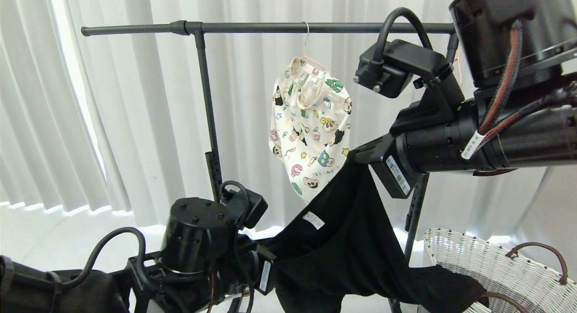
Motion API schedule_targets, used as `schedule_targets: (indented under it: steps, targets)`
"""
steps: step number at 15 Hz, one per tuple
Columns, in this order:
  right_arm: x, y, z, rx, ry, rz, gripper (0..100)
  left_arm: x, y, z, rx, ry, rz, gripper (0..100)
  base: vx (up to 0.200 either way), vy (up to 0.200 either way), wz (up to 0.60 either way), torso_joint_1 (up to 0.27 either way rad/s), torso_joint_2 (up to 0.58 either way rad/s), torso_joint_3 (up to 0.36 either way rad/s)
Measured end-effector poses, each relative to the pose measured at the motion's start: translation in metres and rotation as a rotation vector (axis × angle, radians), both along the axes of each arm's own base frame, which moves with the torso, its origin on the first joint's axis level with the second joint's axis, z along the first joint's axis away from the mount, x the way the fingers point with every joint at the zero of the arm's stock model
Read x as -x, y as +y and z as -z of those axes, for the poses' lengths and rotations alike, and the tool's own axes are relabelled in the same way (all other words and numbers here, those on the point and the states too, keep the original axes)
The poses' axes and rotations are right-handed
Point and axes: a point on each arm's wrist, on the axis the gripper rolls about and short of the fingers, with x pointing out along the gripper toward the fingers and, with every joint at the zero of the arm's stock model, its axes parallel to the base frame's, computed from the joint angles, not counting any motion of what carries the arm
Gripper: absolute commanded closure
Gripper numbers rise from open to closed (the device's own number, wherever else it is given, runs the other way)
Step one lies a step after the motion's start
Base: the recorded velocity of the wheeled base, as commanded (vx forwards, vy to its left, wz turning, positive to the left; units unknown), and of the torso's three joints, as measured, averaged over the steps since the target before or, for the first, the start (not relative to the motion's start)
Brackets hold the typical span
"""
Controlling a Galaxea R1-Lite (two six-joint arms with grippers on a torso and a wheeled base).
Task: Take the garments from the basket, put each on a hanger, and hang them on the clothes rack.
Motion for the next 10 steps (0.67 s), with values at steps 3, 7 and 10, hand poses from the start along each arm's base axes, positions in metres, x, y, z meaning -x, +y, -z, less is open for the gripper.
schedule_targets:
  steps: [3,7,10]
  targets:
    - [-0.002,-0.014,0.006,0.022,0.015,0.036,100,0.010,0.013,-0.003,0.033,-0.184,-0.090,100,0.000,0.000,0.00,0.000,0.00,0.000]
    - [0.004,-0.030,0.004,0.016,0.011,0.055,100,0.013,0.028,-0.018,-0.030,-0.280,-0.161,100,0.000,0.000,0.00,0.000,0.00,0.000]
    - [0.010,-0.037,-0.003,-0.005,-0.005,0.058,100,0.010,0.036,-0.055,-0.088,-0.250,-0.176,100,0.000,0.000,0.00,0.000,0.00,0.000]
